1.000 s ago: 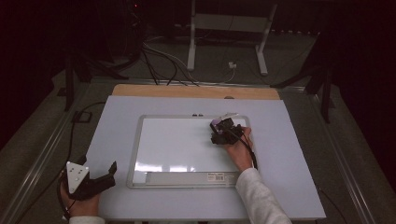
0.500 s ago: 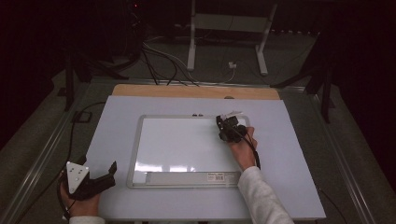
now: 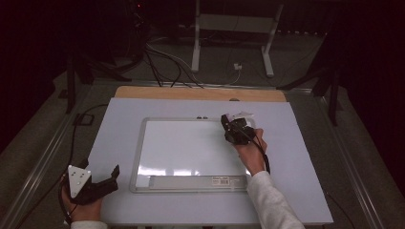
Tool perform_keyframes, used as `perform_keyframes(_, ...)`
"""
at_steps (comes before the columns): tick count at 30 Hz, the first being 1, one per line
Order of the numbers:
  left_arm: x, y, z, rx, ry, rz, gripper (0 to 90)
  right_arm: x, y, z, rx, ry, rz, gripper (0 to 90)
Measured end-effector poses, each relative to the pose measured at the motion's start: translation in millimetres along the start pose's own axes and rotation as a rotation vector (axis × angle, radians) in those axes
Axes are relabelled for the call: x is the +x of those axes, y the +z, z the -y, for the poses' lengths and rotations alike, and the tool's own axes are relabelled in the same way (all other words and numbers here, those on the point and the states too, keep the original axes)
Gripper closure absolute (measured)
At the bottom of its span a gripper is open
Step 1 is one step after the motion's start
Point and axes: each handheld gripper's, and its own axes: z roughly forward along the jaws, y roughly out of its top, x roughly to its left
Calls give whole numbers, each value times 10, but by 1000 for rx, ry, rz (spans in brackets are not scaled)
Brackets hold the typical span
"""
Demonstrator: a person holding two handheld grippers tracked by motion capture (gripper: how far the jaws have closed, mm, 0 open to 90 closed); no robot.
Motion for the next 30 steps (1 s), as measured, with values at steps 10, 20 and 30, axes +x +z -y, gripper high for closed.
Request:
perform_keyframes(10,-2,1,0,2,3,1,6,-130,-153,22,-21,136,-31,630)
perform_keyframes(20,-3,1,-1,1,1,0,6,-308,-250,97,-15,201,-12,630)
perform_keyframes(30,-5,3,0,4,3,0,6,-399,-364,266,0,247,-10,630)
